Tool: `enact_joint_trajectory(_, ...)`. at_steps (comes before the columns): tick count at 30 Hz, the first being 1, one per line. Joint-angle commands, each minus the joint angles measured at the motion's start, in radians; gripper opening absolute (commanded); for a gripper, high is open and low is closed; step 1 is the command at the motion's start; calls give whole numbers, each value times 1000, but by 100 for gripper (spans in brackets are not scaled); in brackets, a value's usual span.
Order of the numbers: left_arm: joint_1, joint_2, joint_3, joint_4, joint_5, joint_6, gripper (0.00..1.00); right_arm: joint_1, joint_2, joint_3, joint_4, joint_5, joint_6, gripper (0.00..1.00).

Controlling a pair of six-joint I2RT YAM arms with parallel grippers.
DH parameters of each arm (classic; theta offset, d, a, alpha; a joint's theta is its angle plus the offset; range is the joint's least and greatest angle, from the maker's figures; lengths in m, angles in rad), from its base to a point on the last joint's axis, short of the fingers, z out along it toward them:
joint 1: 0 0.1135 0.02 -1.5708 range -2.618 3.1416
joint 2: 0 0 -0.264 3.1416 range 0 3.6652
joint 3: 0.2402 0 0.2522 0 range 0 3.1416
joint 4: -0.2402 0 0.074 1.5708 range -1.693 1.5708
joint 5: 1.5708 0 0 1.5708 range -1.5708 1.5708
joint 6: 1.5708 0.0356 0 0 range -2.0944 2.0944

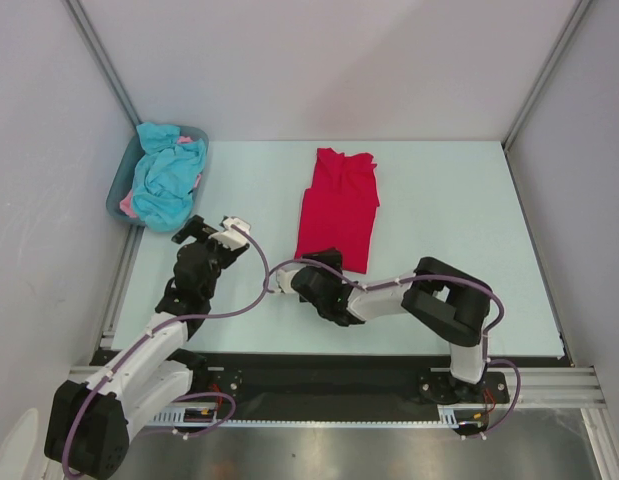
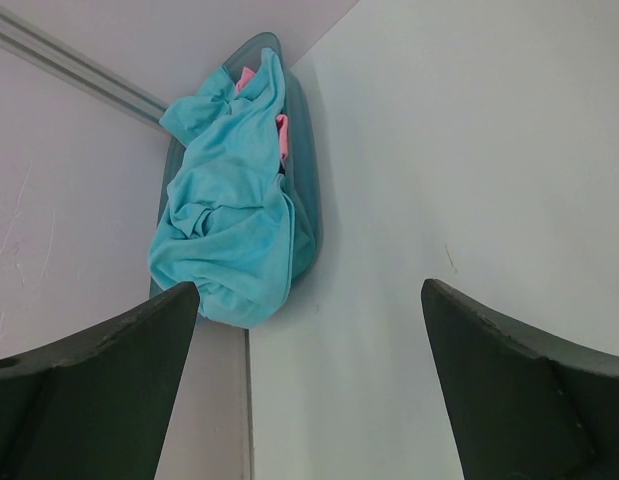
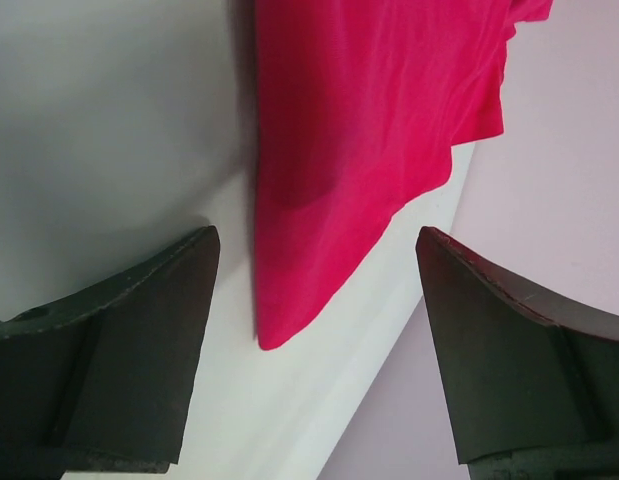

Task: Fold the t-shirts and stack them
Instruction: Fold the tshirt

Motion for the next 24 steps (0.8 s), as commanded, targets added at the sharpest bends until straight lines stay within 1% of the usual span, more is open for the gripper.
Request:
enact_joint_trajectory(1, -1, -4, -12, 60, -29, 17, 100, -49, 41, 7, 14, -52, -9, 86)
enact_joint_trajectory(6, 5, 4, -13, 68, -23, 23, 100, -99, 43, 12, 10, -74, -13, 81)
enact_joint_trajectory(7, 7, 4, -10, 70, -23, 23, 100, -112, 44, 12, 10, -78, -13, 75)
enact_joint_trajectory(9, 8, 12, -7, 73, -26, 20, 100, -119, 44, 12, -3, -80, -13, 67)
enact_joint_trajectory(10, 8, 13, -6, 74, -24, 19, 100, -121, 41, 10, -6, -83, -12, 59)
enact_joint_trajectory(11, 8, 16, -1, 73, -23, 15, 100, -121, 37, 10, -8, -89, -9, 55)
enact_joint_trajectory(12, 8, 19, 1, 71, -21, 11, 100, -121, 38, 10, -17, -94, -9, 49)
enact_joint_trajectory(13, 8, 21, 4, 74, -21, 9, 100, -119, 38, 10, -17, -94, -7, 35)
enact_joint_trajectory(15, 7, 24, 10, 68, -18, 2, 100, -119, 32, 14, -32, -94, -6, 21)
enact_joint_trajectory(16, 7, 27, 14, 67, -18, 0, 100, -116, 28, 24, -46, -98, -1, 8)
enact_joint_trajectory(17, 8, 28, 14, 64, -18, 0, 100, -107, 23, 35, -87, -97, 13, 1)
enact_joint_trajectory(20, 8, 35, 13, 67, -15, 5, 100, -67, -20, 66, -181, -118, 51, 0)
enact_joint_trajectory(21, 8, 39, 13, 71, -18, 11, 100, -55, -38, 73, -257, -127, 60, 0)
enact_joint_trajectory(23, 10, 48, 13, 82, -23, 14, 100, -34, -98, 101, -331, -170, 97, 0)
enact_joint_trajectory(24, 10, 50, 14, 84, -23, 14, 100, -21, -115, 116, -394, -181, 112, 0)
